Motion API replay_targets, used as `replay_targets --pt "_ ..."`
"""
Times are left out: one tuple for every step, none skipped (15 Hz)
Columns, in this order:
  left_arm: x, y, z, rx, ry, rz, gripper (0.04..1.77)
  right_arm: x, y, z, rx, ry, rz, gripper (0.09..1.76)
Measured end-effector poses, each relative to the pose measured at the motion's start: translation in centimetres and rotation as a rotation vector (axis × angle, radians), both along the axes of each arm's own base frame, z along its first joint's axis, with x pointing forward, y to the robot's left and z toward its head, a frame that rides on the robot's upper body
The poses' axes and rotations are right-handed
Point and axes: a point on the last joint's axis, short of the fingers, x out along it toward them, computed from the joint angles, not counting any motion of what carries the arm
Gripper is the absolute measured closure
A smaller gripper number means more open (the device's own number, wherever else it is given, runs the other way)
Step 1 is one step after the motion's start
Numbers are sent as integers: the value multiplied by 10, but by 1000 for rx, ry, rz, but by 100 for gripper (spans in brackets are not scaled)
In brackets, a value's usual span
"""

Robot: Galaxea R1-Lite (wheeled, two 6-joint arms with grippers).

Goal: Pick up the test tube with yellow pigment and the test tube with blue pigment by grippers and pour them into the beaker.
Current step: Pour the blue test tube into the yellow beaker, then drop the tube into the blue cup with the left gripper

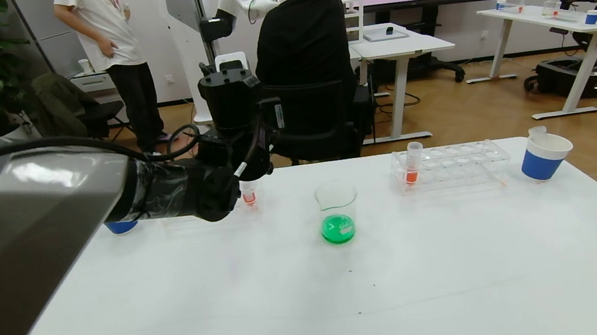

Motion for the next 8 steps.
replay_targets --pt "-1 2 3 -1 -3 3 131 0 0 0 0 0 0 11" --pt "0 8 6 -3 -7 13 131 0 0 0 0 0 0 11" --pt "2 17 9 -6 -11 32 131 0 0 0 0 0 0 11" --pt "5 30 11 -6 -12 58 131 0 0 0 0 0 0 11" --pt "10 49 13 -4 -10 95 131 0 0 0 0 0 -1 11" --pt "14 70 12 0 -1 131 131 0 0 0 0 0 0 11" --pt "16 93 9 9 17 158 131 0 0 0 0 0 0 11" --pt "17 120 2 21 45 175 131 0 0 0 0 0 0 11"
